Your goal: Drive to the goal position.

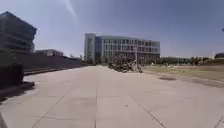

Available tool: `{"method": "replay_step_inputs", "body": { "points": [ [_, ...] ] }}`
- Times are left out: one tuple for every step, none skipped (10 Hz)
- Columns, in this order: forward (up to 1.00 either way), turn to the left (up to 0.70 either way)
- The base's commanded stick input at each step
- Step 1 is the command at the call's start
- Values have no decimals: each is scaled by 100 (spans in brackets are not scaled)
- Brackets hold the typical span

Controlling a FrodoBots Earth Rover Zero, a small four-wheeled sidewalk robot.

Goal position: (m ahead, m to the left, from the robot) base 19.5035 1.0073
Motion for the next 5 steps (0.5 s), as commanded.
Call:
{"method": "replay_step_inputs", "body": {
  "points": [
    [100,0],
    [100,4],
    [100,35],
    [100,0],
    [100,0]
  ]
}}
